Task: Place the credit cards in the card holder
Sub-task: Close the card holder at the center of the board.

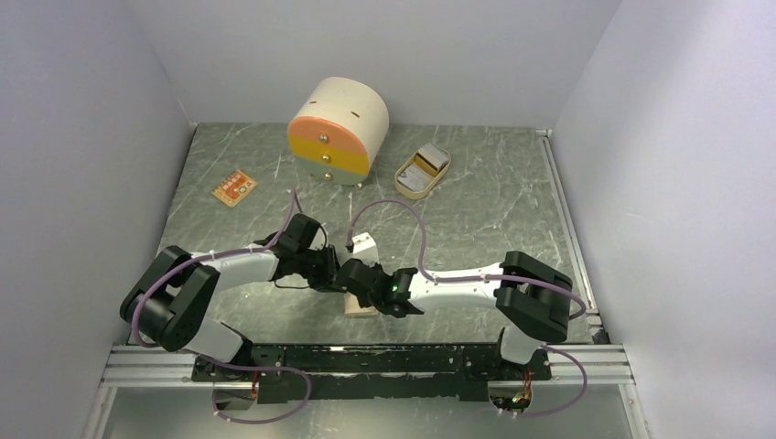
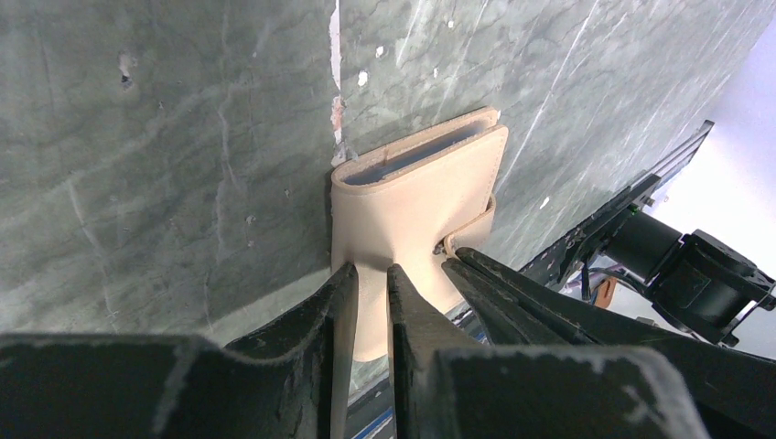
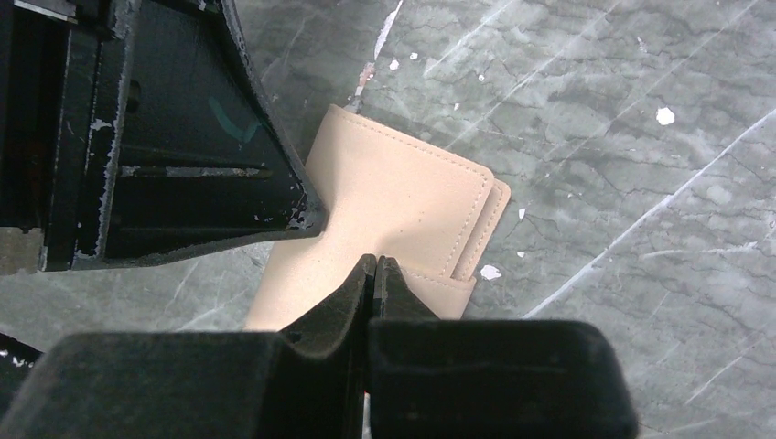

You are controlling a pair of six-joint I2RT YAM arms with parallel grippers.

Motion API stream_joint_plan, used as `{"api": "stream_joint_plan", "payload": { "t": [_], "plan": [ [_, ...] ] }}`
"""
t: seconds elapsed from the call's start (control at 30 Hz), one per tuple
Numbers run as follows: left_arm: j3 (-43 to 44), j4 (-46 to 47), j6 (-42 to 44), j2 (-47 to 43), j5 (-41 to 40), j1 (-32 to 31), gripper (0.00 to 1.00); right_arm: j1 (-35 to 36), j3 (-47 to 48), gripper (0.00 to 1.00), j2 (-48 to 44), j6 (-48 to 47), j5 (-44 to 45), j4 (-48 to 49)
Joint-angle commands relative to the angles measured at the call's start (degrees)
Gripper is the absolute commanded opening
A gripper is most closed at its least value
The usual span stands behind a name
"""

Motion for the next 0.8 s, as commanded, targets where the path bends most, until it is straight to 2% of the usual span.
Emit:
{"api": "stream_joint_plan", "payload": {
  "t": [0.0, 0.33, 0.77],
  "plan": [
    [-0.66, 1.38, 0.67, 0.87, 0.53, 0.13, 0.24, 0.38, 0.71, 0.0, -1.18, 0.97, 2.35, -0.34],
    [-0.81, 1.35, 0.56, 0.82, 0.53, 0.11, 0.24, 0.81, 0.04, 0.0, -3.0, 1.57, 5.83, -0.33],
    [-0.75, 1.42, 0.45, 0.84, 0.52, 0.11, 0.24, 1.29, 0.25, 0.0, -0.64, 0.96, 2.89, 1.56]
  ]
}}
